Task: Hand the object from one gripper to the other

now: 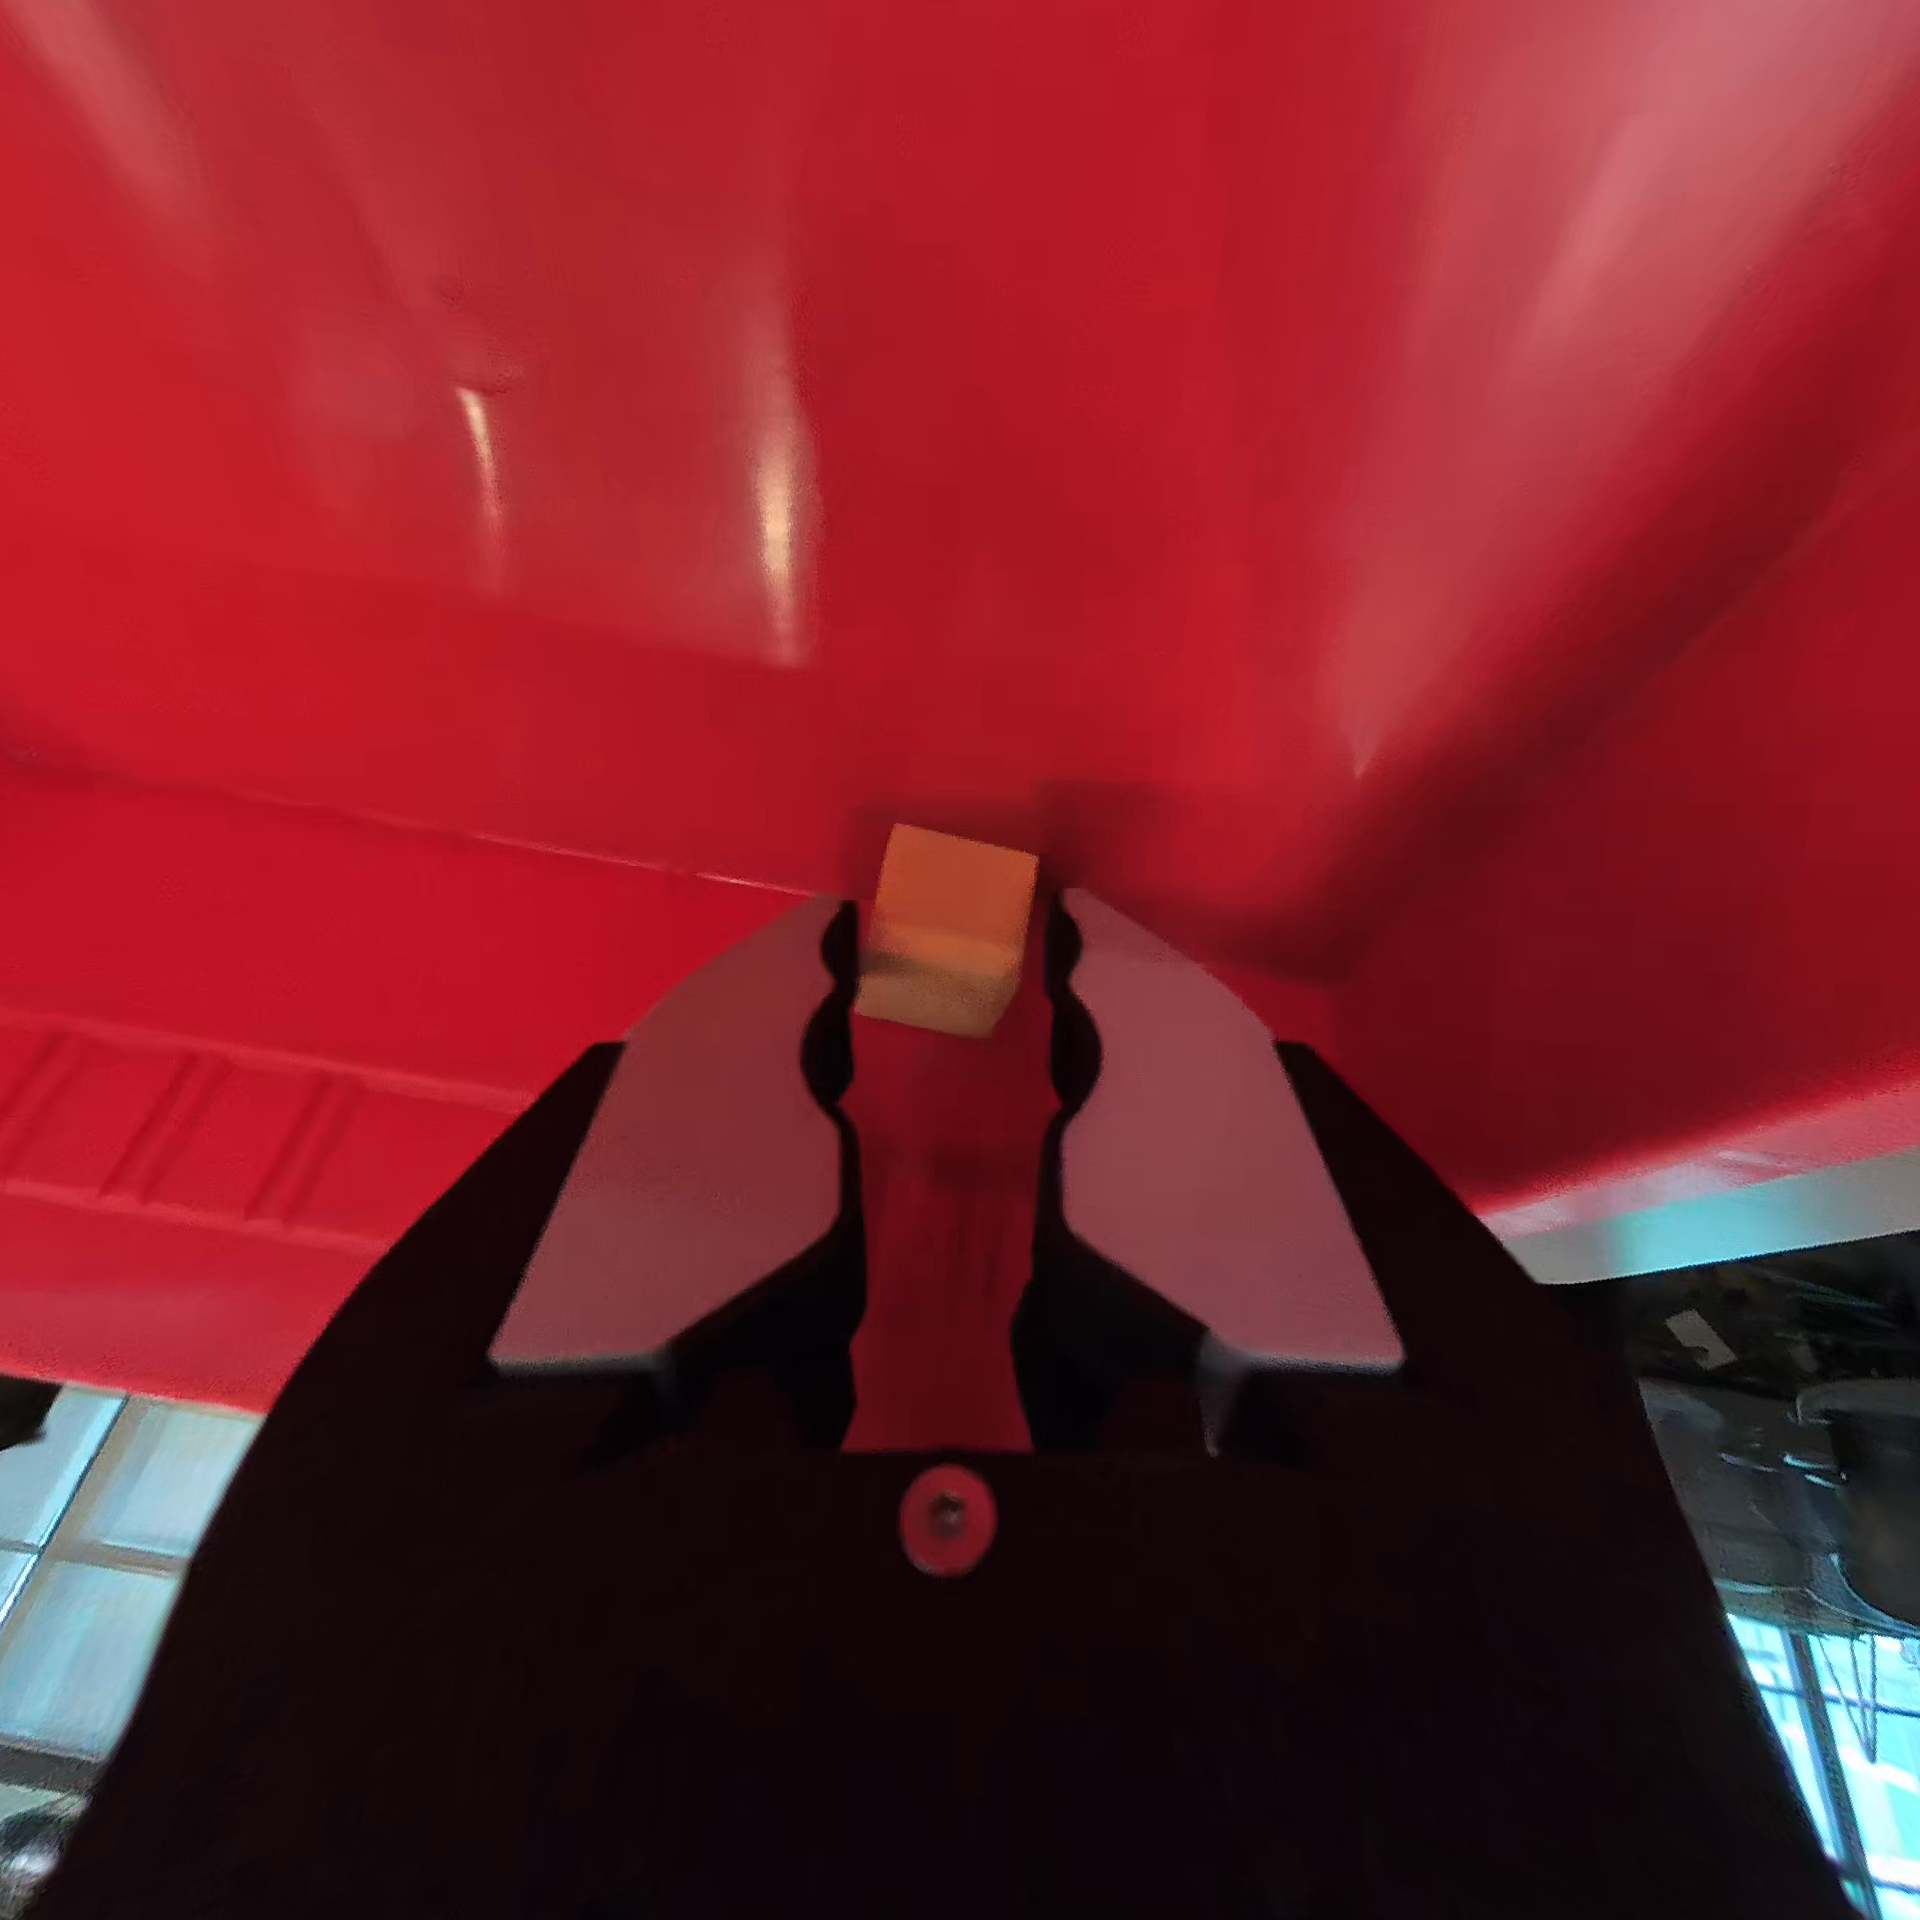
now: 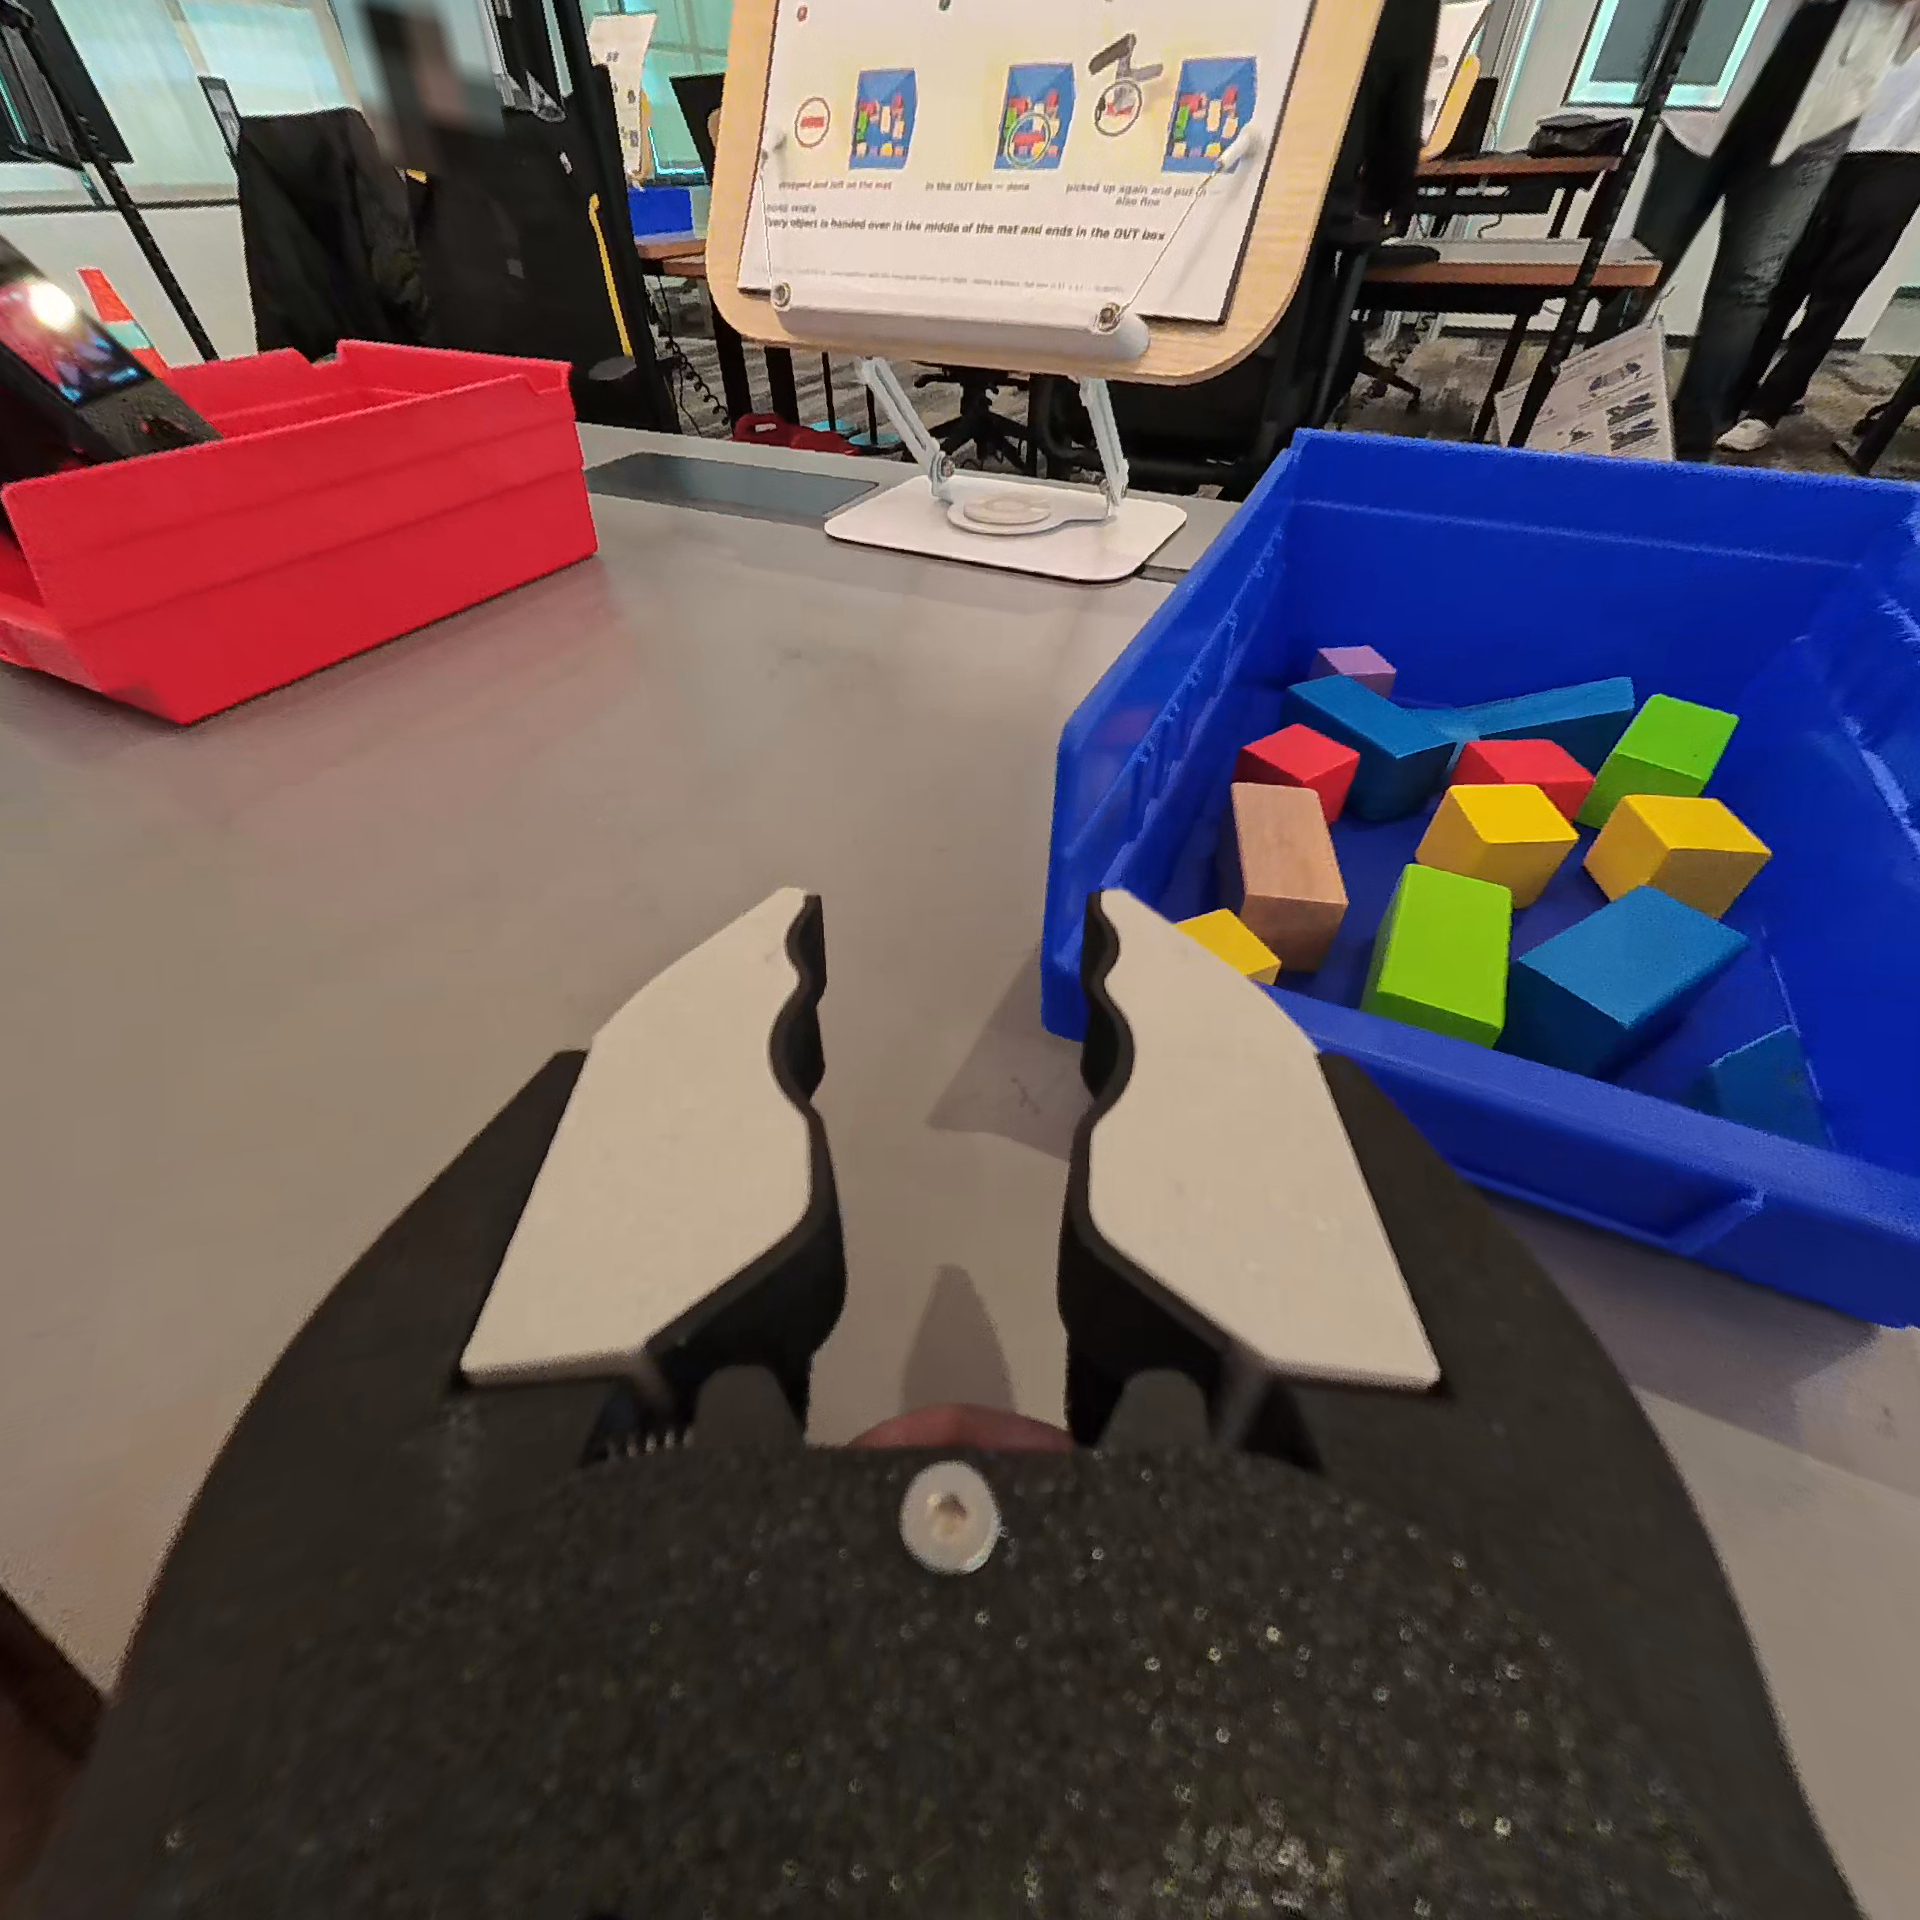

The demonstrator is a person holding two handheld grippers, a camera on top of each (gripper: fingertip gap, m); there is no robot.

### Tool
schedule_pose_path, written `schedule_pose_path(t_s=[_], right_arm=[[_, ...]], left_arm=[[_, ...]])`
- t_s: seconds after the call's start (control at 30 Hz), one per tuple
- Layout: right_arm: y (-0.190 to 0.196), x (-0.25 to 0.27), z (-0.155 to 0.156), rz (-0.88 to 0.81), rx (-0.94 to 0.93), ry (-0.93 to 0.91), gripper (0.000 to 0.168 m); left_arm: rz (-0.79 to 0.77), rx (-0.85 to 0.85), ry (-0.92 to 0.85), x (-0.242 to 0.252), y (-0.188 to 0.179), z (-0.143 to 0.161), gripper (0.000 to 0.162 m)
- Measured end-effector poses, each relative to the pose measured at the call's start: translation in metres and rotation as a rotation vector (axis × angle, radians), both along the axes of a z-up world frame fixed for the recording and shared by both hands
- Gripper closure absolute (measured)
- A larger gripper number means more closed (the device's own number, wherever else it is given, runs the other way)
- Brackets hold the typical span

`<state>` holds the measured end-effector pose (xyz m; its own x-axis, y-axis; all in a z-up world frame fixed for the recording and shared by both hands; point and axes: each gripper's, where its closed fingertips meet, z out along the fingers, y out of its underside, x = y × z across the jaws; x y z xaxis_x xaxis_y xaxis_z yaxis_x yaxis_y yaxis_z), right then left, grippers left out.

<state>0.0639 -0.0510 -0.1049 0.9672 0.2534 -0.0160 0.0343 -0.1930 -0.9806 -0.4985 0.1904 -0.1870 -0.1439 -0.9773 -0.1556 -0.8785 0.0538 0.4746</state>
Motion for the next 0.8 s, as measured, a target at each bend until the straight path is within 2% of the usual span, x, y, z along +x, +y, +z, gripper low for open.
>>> schedule_pose_path(t_s=[0.17, 0.3, 0.4, 0.53, 0.63, 0.73, 0.8], right_arm=[[0.002, -0.003, -0.003, 0.014, -0.009, -0.012, 0.121], [0.0, -0.01, 0.006, 0.043, 0.018, 0.024, 0.122], [0.002, -0.02, 0.012, 0.098, 0.003, 0.064, 0.123], [0.013, -0.054, 0.024, 0.278, -0.086, 0.173, 0.123], [0.03, -0.083, 0.037, 0.404, -0.186, 0.258, 0.122], [0.054, -0.116, 0.058, 0.543, -0.286, 0.431, 0.12], [0.072, -0.138, 0.073, 0.628, -0.339, 0.565, 0.107]], left_arm=[[-0.008, 0.011, -0.012, 0.0, -0.001, 0.003, 0.132], [0.023, 0.056, -0.136, 0.01, -0.004, 0.027, 0.132], [0.104, 0.082, -0.372, 0.035, -0.011, 0.055, 0.132], [0.139, 0.104, -0.77, 0.092, -0.023, 0.102, 0.132], [0.08, 0.098, -1.054, 0.151, -0.041, 0.137, 0.132], [-0.02, 0.041, -1.288, 0.214, -0.067, 0.164, 0.132], [-0.099, 0.005, -1.387, 0.255, -0.082, 0.176, 0.132]])
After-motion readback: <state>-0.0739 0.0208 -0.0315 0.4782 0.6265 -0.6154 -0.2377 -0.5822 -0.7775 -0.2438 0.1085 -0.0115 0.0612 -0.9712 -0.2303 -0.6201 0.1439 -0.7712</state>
